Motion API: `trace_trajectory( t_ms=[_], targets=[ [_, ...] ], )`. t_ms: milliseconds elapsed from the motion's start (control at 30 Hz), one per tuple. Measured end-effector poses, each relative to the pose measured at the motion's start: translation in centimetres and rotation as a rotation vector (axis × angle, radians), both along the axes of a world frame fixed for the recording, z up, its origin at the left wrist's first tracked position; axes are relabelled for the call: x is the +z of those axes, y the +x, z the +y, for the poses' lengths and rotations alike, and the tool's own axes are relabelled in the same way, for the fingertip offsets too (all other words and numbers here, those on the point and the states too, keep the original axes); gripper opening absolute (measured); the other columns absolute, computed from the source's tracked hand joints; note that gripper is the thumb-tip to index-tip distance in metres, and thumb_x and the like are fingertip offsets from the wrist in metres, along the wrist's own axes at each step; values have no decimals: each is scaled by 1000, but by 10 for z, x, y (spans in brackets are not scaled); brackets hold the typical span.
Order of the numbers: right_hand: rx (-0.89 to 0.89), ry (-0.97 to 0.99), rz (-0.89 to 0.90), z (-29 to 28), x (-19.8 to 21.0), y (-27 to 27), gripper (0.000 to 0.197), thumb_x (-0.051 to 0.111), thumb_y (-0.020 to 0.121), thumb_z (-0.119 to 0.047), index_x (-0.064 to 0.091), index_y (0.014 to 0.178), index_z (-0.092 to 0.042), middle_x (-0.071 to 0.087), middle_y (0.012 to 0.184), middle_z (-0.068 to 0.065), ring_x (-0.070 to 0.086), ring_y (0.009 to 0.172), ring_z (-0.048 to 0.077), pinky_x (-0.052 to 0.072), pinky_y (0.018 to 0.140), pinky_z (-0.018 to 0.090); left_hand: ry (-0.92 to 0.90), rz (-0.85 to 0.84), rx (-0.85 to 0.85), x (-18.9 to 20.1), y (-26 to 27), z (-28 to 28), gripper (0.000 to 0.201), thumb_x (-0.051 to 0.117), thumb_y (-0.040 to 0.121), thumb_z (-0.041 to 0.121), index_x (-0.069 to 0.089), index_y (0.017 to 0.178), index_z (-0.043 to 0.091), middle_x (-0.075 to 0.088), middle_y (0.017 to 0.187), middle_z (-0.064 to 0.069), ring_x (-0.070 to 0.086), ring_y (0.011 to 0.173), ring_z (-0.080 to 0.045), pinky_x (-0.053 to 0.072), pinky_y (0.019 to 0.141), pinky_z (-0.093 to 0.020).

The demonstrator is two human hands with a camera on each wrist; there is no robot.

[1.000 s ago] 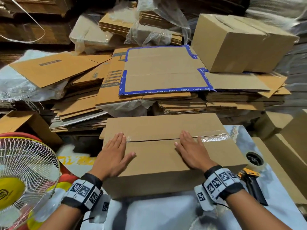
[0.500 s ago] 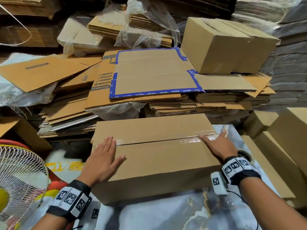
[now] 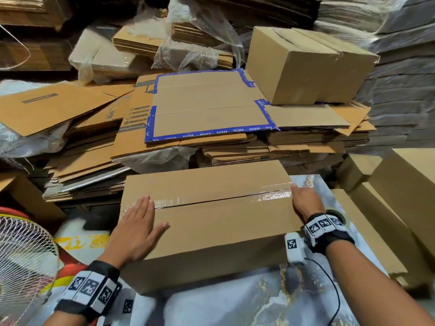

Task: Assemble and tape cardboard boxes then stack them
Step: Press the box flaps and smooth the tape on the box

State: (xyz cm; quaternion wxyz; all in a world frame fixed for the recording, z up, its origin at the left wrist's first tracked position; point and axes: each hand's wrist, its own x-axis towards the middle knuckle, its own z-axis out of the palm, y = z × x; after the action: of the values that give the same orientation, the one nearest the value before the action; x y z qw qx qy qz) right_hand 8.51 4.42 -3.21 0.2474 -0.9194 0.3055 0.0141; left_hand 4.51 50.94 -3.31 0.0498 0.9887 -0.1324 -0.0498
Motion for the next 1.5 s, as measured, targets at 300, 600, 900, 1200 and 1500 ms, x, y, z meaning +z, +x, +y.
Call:
trace_trajectory(
  t_ms=[300, 600, 900, 1200, 1500],
  targets=[
    [-80, -14, -28, 17, 8, -4, 55, 32, 105, -52, 57, 133, -12, 59, 135, 19, 55, 122, 39, 42, 103, 51, -1, -25, 0, -1, 1, 0, 108, -10, 81, 80, -1, 159, 7, -12, 166, -7, -15, 150, -11, -9, 120, -29],
    [525, -16, -217, 155, 21, -67, 55, 45, 105, -43, 36, 155, -21, 23, 166, -1, 19, 153, 17, 20, 122, 34, -207, -102, 343, -6, -1, 3, 88, 23, 102, 62, 9, 158, -5, 1, 167, -23, 1, 156, -30, 7, 126, -39],
    [734, -273, -88, 200, 6, -76, 91, -6, 87, -64, 31, 157, -20, 22, 167, 4, 13, 156, 19, 0, 122, 32, -959, 193, 593, -4, 19, 35, 32, 65, 97, 35, 63, 121, 12, 74, 110, -4, 70, 102, -28, 52, 96, -45],
    [727, -285, -64, 215, 3, -76, 70, 12, 104, -61, 28, 158, -21, 17, 168, 12, 8, 156, 27, 5, 126, 40, -1185, 373, 679, -2, 2, 29, 47, 51, 104, 42, 62, 127, 2, 63, 134, -19, 64, 118, -31, 47, 106, -43],
    [722, -295, -75, 216, 2, -77, 93, -12, 89, -69, 28, 159, -23, 16, 168, 9, 7, 156, 24, 4, 126, 39, -62, -27, 9, -5, 8, 29, 87, 19, 101, 69, -5, 160, 10, -16, 165, -5, -15, 154, -18, -7, 124, -35]
  ],
)
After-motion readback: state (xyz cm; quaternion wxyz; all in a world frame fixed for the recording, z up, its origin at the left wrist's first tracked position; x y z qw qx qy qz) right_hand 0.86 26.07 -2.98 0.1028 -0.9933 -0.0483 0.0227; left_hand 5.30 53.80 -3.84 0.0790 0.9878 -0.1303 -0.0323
